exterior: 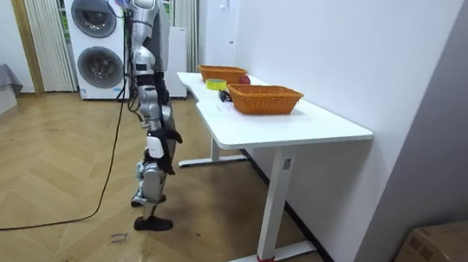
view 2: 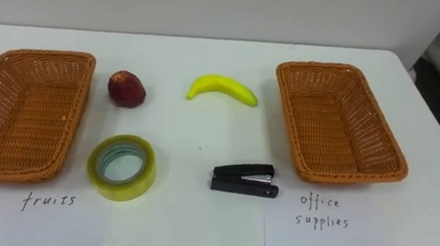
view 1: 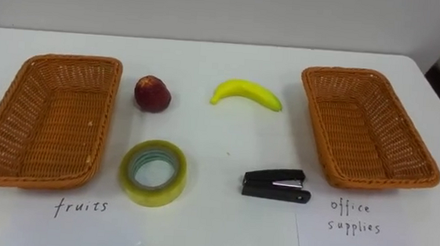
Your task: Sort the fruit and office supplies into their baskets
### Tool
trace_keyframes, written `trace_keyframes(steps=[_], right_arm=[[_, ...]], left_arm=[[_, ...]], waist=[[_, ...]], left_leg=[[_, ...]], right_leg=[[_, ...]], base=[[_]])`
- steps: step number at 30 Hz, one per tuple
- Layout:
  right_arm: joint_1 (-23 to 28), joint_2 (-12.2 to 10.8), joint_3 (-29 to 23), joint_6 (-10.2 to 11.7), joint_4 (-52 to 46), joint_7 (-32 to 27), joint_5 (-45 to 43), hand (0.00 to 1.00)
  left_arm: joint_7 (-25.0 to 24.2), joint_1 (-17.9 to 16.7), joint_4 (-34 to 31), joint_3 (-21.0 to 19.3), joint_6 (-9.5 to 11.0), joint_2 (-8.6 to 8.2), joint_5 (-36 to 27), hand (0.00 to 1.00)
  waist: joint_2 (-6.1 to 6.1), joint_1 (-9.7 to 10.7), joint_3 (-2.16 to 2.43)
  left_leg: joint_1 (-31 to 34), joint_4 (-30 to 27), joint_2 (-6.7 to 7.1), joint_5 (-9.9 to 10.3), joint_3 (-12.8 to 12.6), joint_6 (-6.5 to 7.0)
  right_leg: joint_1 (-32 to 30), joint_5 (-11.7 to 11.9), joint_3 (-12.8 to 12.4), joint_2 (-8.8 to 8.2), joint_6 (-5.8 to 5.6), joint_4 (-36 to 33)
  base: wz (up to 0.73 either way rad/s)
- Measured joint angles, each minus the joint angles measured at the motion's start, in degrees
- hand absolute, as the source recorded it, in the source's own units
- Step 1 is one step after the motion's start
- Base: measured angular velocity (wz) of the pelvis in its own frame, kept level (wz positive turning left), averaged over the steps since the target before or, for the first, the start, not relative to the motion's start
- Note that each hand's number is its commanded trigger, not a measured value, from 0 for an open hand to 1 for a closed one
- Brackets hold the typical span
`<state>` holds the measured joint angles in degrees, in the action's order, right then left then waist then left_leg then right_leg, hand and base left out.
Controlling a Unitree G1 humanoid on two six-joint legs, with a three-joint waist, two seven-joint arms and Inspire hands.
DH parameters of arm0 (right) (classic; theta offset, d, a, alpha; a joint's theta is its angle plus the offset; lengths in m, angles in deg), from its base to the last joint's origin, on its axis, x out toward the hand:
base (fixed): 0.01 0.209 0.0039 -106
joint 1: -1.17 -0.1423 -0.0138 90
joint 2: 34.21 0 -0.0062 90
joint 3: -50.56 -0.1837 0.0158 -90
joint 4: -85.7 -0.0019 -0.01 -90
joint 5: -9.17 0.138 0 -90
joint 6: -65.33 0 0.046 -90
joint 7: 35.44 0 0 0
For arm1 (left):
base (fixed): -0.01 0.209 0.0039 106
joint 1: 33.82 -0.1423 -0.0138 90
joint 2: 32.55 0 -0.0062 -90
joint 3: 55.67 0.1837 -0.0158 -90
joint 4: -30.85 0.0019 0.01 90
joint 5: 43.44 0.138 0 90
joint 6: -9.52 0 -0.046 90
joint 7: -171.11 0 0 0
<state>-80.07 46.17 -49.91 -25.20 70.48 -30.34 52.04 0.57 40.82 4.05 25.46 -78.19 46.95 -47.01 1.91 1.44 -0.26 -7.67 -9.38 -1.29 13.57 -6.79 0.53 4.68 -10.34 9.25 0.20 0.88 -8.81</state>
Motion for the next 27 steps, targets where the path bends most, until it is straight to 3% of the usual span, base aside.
trace_keyframes(steps=[6,12,16,24,27], right_arm=[[-0.7,1.0,-9.6,-0.6,-2.0,-5.3,2.9,0.0],[-0.2,1.5,-13.5,-0.5,-10.0,-11.3,3.6,0.0],[-0.9,2.6,-14.0,0.0,-16.7,-16.2,3.9,0.0],[1.7,3.3,-16.2,1.3,-42.0,-28.8,3.3,0.0],[1.9,3.3,-16.1,1.3,-44.2,-33.5,-0.1,0.0]], left_arm=[[0.1,-0.5,-0.4,-4.5,-1.0,0.0,4.4,0.0],[0.5,-1.0,-1.3,-4.6,-1.6,0.0,5.5,0.0],[1.2,-0.9,-1.4,-4.7,-1.6,0.54,5.5,0.0],[1.1,-3.1,-5.1,-4.7,-2.1,0.8,5.6,0.0],[1.1,-3.1,-5.4,-4.6,-2.2,0.8,6.0,0.0]], waist=[[0.22,1.6,0.01],[0.49,1.8,0.26],[0.85,2.3,0.3],[1.74,3.2,0.27],[1.7,3.1,0.26]], left_leg=[[-0.1,0.1,0.01,0.0,0.2,0.01],[-0.3,0.2,-0.05,0.0,-1.0,0.01],[-1.0,0.2,0.0,0.0,-1.3,0.02],[0.2,0.7,-0.06,0.0,-2.1,0.04],[0.2,0.7,-0.03,0.0,-2.3,0.04]], right_leg=[[0.1,0.0,-0.2,0.09,0.0,-0.1],[0.0,0.0,-1.2,0.14,0.01,-1.2],[-0.1,0.0,-1.4,0.08,-0.04,-1.1],[-2.8,-0.6,-2.7,0.22,0.04,-3.7],[-2.8,-0.6,-2.8,0.19,0.08,-3.9]], base=[[0.0],[-0.07],[-0.07],[-0.09],[-0.01]])
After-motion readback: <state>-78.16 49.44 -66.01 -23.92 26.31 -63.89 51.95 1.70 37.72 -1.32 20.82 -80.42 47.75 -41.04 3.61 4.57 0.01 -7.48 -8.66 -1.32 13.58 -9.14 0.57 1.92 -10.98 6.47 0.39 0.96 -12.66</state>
